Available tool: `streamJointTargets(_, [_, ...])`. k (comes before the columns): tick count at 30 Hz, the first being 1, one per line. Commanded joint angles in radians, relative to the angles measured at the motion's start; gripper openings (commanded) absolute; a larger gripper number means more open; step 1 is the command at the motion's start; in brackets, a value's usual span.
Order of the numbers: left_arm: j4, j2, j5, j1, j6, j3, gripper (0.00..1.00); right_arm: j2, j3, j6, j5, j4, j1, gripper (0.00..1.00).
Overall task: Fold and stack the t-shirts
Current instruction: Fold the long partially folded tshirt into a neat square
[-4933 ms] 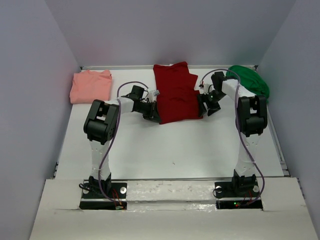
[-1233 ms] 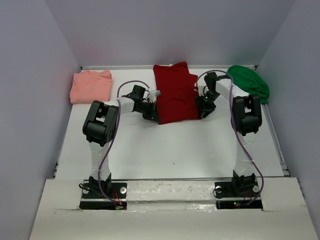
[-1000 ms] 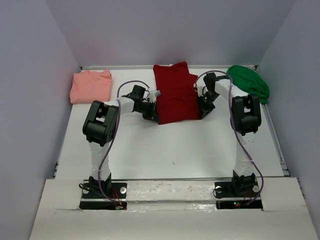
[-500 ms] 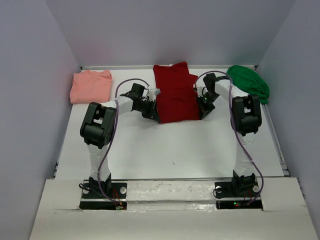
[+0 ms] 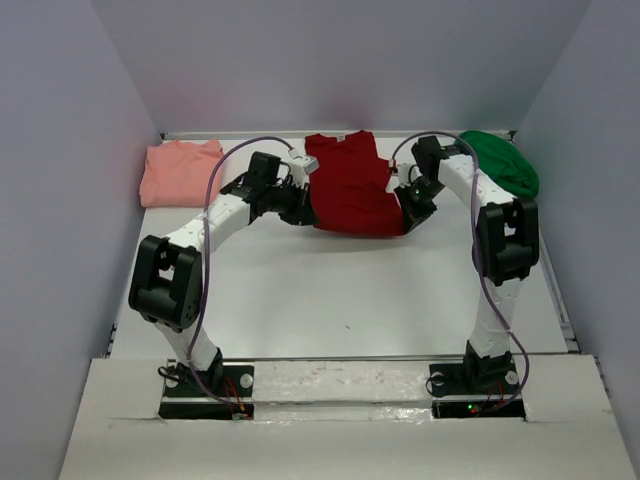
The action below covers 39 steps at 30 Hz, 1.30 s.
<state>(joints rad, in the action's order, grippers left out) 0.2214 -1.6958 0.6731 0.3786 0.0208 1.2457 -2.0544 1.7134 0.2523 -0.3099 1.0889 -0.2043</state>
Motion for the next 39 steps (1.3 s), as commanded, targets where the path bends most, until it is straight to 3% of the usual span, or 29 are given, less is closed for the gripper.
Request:
streamJointTargets(1, [0.013,0.05,-0.026,0.002,0.025,-0.017,0.0,0.039,0.061,0.018,0.029,0.046,-0.003,0.0])
streamJointTargets(13, [0.041,-0.013,-0.049,0.0,0.028,0.067,0.0,0.0,0.268,0.015,0.048,0.065,-0.003,0.0])
streamJointTargets(28, [0.107,-0.202,-0.072,-0.058,0.028,0.444,0.0,-0.131,0.445,0.004,0.058,0.036,-0.003,0.0])
streamJointTargets(39, [0.084,-0.263,-0.083,-0.06,0.001,0.527,0.0,-0.21,0.613,0.008,0.08,0.002,-0.003,0.0])
